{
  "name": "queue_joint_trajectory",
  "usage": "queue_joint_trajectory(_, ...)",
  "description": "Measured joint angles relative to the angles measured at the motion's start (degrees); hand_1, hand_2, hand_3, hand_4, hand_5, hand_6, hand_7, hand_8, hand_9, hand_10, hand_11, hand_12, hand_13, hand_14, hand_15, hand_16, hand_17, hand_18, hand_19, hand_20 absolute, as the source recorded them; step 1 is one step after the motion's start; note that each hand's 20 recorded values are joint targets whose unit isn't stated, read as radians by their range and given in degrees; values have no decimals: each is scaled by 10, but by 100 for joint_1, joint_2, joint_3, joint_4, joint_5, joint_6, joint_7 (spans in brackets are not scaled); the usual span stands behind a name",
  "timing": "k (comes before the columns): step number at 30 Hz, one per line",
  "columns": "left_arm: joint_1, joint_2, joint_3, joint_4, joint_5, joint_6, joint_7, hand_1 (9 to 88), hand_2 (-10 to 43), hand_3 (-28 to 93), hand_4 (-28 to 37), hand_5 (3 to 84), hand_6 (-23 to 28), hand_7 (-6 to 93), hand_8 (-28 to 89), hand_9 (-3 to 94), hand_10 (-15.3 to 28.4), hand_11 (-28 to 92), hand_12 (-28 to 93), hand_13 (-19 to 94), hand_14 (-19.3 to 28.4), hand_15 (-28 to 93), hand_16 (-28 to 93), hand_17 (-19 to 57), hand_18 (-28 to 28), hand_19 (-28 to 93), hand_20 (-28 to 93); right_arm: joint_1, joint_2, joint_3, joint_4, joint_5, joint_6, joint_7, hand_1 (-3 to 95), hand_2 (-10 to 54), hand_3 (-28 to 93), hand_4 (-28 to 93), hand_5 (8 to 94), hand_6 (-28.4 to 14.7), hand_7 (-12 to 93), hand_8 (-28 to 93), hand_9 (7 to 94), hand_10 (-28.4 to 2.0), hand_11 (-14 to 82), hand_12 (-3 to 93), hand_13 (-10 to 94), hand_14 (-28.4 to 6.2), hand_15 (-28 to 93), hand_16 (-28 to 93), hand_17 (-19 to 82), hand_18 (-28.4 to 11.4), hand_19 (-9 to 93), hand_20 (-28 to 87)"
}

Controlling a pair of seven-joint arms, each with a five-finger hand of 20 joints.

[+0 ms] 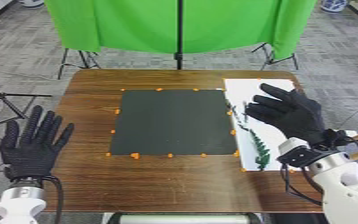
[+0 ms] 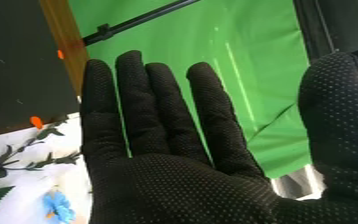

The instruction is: Arrange flowers

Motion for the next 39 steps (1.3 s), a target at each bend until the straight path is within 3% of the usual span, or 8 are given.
queue_joint_trajectory(8, 83, -21, -10, -2, 12, -71, 38, 237, 156, 698, -283, 374, 45, 116, -99, 300, 119, 135, 62, 190, 77, 124, -72, -32, 110, 248, 114, 57, 48, 10, -28, -399, 33, 111, 225, -39, 774, -222, 447, -42, 171, -77, 480, -187, 96, 184, 422, -159, 228, 230, 188, -228, 404, 225)
queue_joint_trajectory(12, 113, -46, -20, -7, 12, -72, 48, 240, 153, 703, -283, 380, 48, 117, -97, 305, 122, 136, 67, 190, 79, 126, -70, -33, 110, 250, 115, 136, 281, -83, -148, -1999, 128, 349, 232, -47, 770, -221, 460, -43, 183, -82, 491, -190, 108, 182, 430, -159, 244, 225, 195, -231, 422, 222)
queue_joint_trajectory(16, 141, -50, -47, -32, 6, -68, 93, 243, 153, 703, -283, 385, 48, 120, -95, 312, 123, 139, 72, 192, 84, 131, -67, -33, 109, 249, 115, 230, 638, -292, -318, -3215, 356, 744, 239, -60, 765, -217, 478, -45, 190, -88, 501, -192, 116, 178, 438, -162, 281, 215, 215, -225, 553, 268)
queue_joint_trajectory(21, 189, -25, -129, -87, 6, -68, 179, 246, 153, 704, -283, 390, 48, 125, -94, 320, 126, 146, 81, 197, 88, 145, -62, -35, 110, 253, 118, 200, 1011, -410, -636, -4186, 548, 1233, 252, -76, 764, -219, 538, -41, 221, -91, 544, -189, 134, 180, 469, -159, 323, 207, 225, -222, 603, 290)
queue_joint_trajectory(28, 190, 39, -140, -89, -38, -74, 180, 248, 153, 704, -283, 395, 49, 130, -95, 327, 126, 152, 89, 202, 90, 149, -61, -36, 111, 258, 120, -175, 1198, -242, -822, -6433, 220, 1593, 254, -93, 732, -220, 589, -44, 268, -85, 603, -189, 182, 200, 529, -163, 413, 210, 276, -225, 706, 338)
queue_joint_trajectory(35, 188, 67, -139, -77, -126, -73, 178, 250, 155, 701, -283, 421, 60, 154, -91, 352, 135, 174, 106, 230, 105, 184, -50, -34, 115, 264, 124, -260, 1391, -898, -742, -8174, -1, 2952, 228, -95, 692, -239, 585, -43, 366, -86, 616, -188, 220, 228, 555, -162, 457, 220, 302, -231, 753, 356)
queue_joint_trajectory(39, 173, 72, -124, -56, -187, -96, 160, 249, 157, 702, -283, 423, 61, 156, -93, 357, 137, 177, 112, 244, 111, 195, -48, -35, 118, 266, 125, -265, 1379, -1049, -517, -9275, -41, 2929, 227, -95, 687, -259, 568, -44, 402, -102, 611, -191, 223, 236, 555, -163, 461, 222, 303, -232, 757, 357)
